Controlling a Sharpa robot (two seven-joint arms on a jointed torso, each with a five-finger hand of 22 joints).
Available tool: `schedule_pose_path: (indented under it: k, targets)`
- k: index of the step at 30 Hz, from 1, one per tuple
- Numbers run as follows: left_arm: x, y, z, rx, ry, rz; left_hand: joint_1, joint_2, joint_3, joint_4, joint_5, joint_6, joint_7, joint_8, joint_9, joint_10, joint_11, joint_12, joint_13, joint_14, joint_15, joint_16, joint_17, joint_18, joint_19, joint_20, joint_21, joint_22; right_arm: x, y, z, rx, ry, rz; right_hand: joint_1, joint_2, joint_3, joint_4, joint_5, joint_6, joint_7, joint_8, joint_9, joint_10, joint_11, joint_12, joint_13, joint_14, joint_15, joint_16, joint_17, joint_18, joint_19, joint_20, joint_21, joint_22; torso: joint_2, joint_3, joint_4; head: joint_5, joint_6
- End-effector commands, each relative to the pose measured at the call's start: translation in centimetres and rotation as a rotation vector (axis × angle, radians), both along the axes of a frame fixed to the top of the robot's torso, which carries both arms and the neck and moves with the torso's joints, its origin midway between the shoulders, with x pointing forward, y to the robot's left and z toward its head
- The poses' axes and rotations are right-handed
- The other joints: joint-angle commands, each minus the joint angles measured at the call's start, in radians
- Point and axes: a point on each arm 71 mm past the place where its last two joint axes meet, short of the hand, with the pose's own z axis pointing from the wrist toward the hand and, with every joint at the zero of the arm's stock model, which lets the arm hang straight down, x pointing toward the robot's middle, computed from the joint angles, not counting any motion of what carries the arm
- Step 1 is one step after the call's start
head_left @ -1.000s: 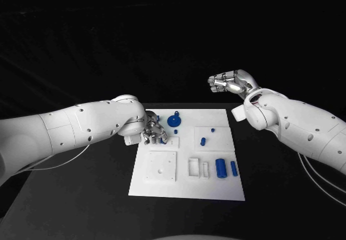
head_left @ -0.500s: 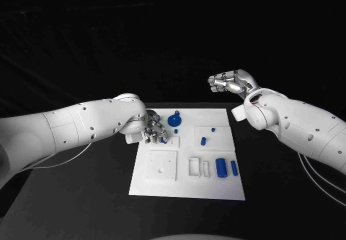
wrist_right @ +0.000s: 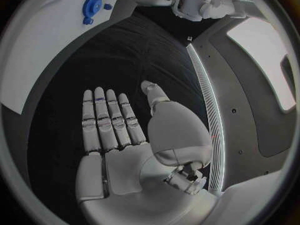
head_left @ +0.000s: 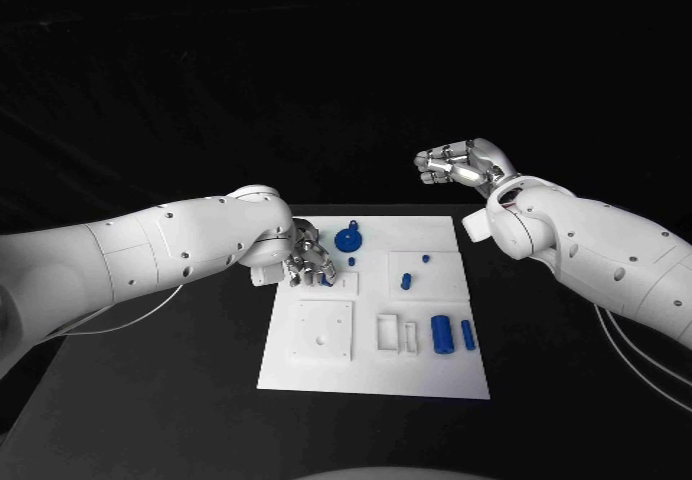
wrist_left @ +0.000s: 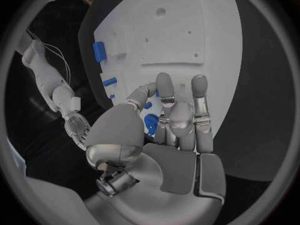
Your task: Assemble the parts on the task board
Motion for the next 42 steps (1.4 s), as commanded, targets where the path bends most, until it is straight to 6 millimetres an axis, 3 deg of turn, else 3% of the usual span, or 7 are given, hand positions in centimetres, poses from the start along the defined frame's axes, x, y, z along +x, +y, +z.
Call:
schedule_pose_path:
  k: [1, 28, 42]
  targets:
    - [-0.09, 0.07, -0.13, 0.009, 0.021, -0.012, 0.011, 0.022, 0.036, -0.034, 0.005, 0.190, -0.128, 0.003, 0.107, 0.027, -0.030, 0.004, -0.001, -0.001, -0.007, 0.003, 0.000, -0.008, 0.003, -0.001, -0.004, 0.018, -0.06, 0.22, -0.06, -0.004, -0.001, 0.020, -0.001, 0.006, -0.001, -0.003, -0.005, -0.008, -0.001, -0.003, -0.002, -0.006, 0.002, -0.002, -0.001, -0.007, 0.001, -0.007, -0.001, 0.019, -0.006, 0.001, 0.003, -0.002, 0.000, -0.0003, 0.0005, 0.000, -0.001]
    - [0.27, 0.12, -0.25, 0.020, 0.044, -0.006, 0.010, 0.023, 0.037, -0.035, 0.005, 0.190, -0.128, 0.003, 0.108, 0.027, -0.030, 0.004, -0.002, -0.001, -0.007, 0.005, 0.004, -0.008, 0.002, 0.000, -0.003, 0.018, -0.14, 0.33, -0.30, 0.003, 0.005, 0.021, -0.003, 0.007, 0.001, -0.004, -0.003, -0.010, -0.001, -0.004, -0.002, -0.007, 0.003, -0.002, -0.001, -0.008, 0.001, -0.007, -0.001, 0.019, -0.008, 0.002, 0.003, -0.002, 0.001, 0.0005, -0.0016, 0.003, -0.009]
    - [0.74, 0.34, -0.43, 0.033, 0.076, -0.005, 0.009, 0.026, 0.038, -0.035, 0.001, 0.188, -0.128, 0.003, 0.110, 0.027, -0.029, 0.002, -0.003, -0.002, -0.006, 0.004, 0.004, -0.008, 0.001, 0.000, -0.003, 0.018, -0.16, 0.36, -0.31, 0.002, 0.008, 0.025, -0.003, 0.007, 0.003, -0.005, -0.004, -0.009, -0.001, -0.004, -0.002, -0.007, 0.003, -0.002, -0.001, -0.008, 0.002, -0.007, -0.001, 0.019, -0.009, 0.002, 0.003, -0.002, 0.000, 0.0010, -0.0003, -0.003, -0.013]
